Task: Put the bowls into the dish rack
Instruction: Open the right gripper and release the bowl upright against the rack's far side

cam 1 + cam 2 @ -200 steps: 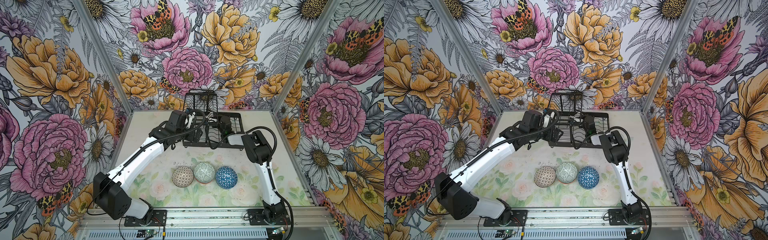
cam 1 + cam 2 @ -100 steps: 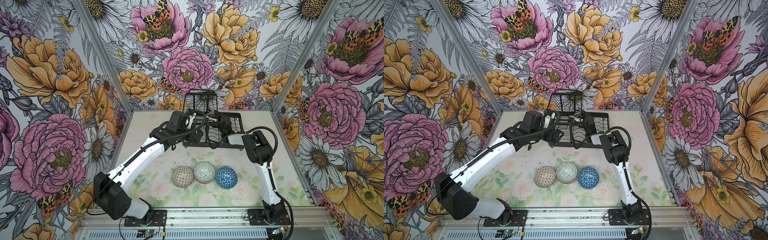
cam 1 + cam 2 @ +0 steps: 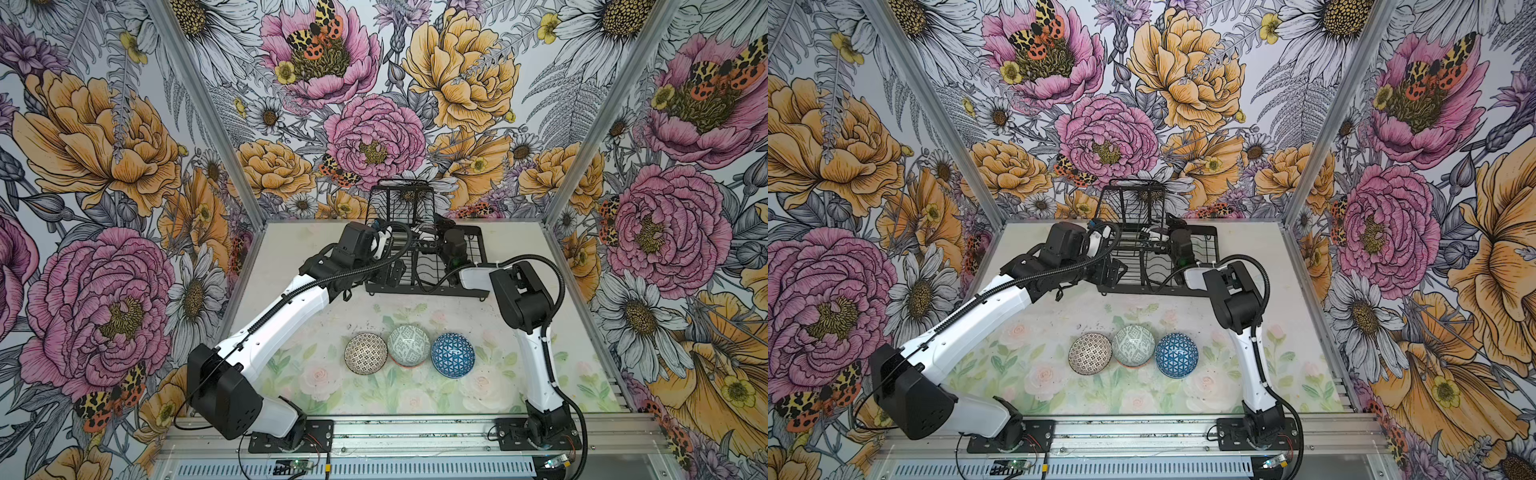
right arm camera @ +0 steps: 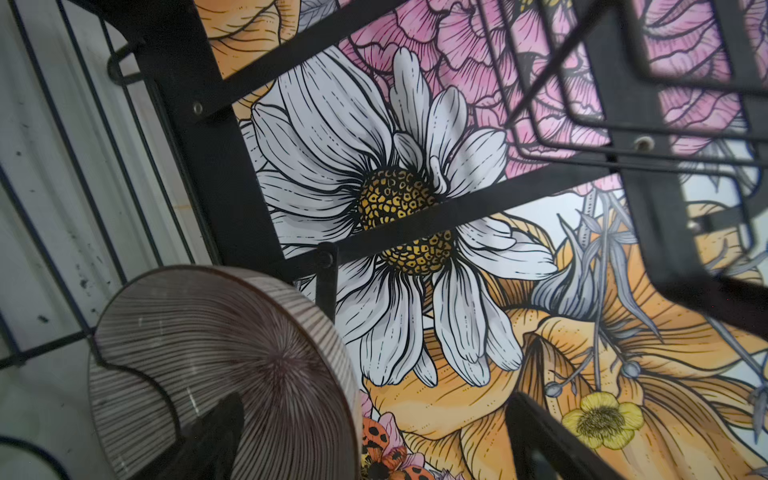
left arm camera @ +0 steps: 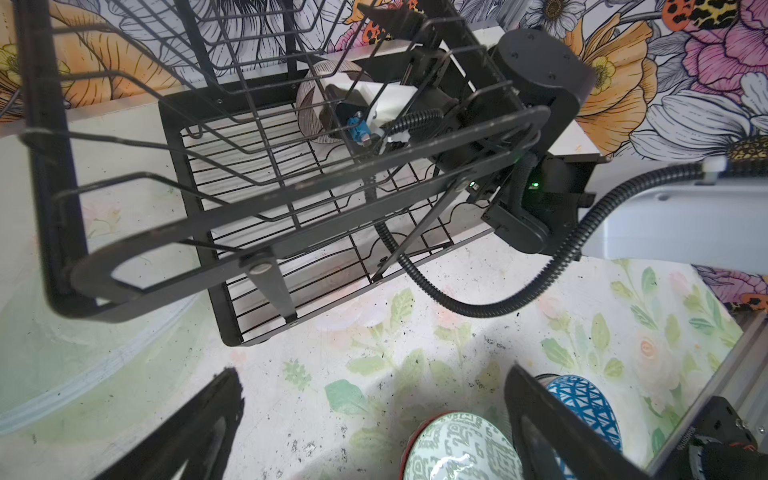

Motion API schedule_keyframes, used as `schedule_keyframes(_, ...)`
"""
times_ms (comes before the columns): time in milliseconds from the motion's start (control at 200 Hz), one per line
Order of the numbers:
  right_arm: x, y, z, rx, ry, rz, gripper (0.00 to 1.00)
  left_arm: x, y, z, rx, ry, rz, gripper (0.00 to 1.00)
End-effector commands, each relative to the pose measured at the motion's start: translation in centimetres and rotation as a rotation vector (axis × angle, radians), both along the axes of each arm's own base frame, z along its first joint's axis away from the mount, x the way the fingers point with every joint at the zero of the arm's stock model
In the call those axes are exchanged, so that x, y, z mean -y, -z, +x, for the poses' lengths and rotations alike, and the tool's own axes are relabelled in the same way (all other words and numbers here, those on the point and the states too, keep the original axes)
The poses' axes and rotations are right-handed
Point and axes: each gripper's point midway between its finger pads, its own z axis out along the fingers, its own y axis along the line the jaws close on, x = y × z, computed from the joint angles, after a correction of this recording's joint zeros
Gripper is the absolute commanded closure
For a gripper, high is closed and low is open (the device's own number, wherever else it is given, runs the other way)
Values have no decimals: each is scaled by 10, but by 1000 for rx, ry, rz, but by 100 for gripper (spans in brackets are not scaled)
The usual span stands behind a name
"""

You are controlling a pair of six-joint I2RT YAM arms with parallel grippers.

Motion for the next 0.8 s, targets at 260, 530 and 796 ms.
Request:
schedule_keyframes(260,23,-44,-52,-38,-9,71,1,-11,-8,-3,44,-8,17,1)
schedule_keyframes(530,46,-49,-87,-121,70,177,1,-23,-8,-4,56,-39,34,1)
schedule_keyframes(796,69,-60,-123,-175,190,328,1,-35,-3,-12,56,-70,43,1)
